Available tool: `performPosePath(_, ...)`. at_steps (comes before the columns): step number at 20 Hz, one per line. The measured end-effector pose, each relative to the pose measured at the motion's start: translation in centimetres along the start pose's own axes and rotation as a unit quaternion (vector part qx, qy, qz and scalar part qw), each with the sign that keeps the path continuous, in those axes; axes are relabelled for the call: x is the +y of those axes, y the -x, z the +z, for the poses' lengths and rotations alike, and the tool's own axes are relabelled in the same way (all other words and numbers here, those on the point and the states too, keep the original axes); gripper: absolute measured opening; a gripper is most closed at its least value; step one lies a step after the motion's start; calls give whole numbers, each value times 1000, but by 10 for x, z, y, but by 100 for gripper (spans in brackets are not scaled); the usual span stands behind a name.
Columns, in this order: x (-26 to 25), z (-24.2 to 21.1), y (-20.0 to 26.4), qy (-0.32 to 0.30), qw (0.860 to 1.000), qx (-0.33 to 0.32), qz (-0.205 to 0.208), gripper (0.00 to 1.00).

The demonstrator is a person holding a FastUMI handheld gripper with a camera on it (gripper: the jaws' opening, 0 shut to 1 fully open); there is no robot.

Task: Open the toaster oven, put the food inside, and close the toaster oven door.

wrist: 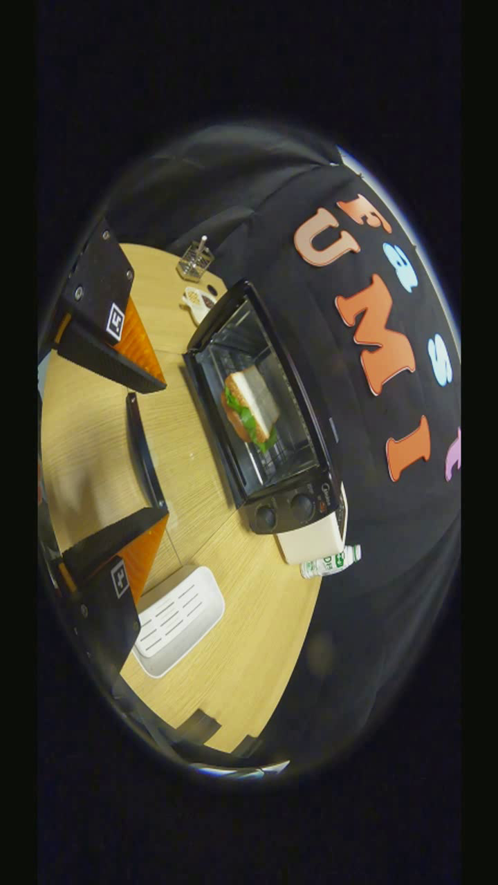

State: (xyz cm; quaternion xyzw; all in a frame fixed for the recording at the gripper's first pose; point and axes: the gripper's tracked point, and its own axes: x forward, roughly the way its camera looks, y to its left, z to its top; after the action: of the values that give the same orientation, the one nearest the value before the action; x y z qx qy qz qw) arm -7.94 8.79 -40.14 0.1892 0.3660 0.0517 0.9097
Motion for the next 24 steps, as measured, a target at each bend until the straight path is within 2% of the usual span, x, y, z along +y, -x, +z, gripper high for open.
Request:
performPosePath(5, -17, -39, -12, 68, 997, 33, -20, 99)
performPosePath(9, -22, -60, -22, 141, 988, 50, -35, 99)
performPosePath(14, -13, -70, -39, 169, 983, 62, -28, 99)
performPosePath(18, -16, -71, -55, 155, 985, 71, -37, 100)
performPosePath(21, -15, -69, -60, 186, 979, 69, -38, 99)
performPosePath(24, -11, -66, -56, 178, 981, 72, -37, 99)
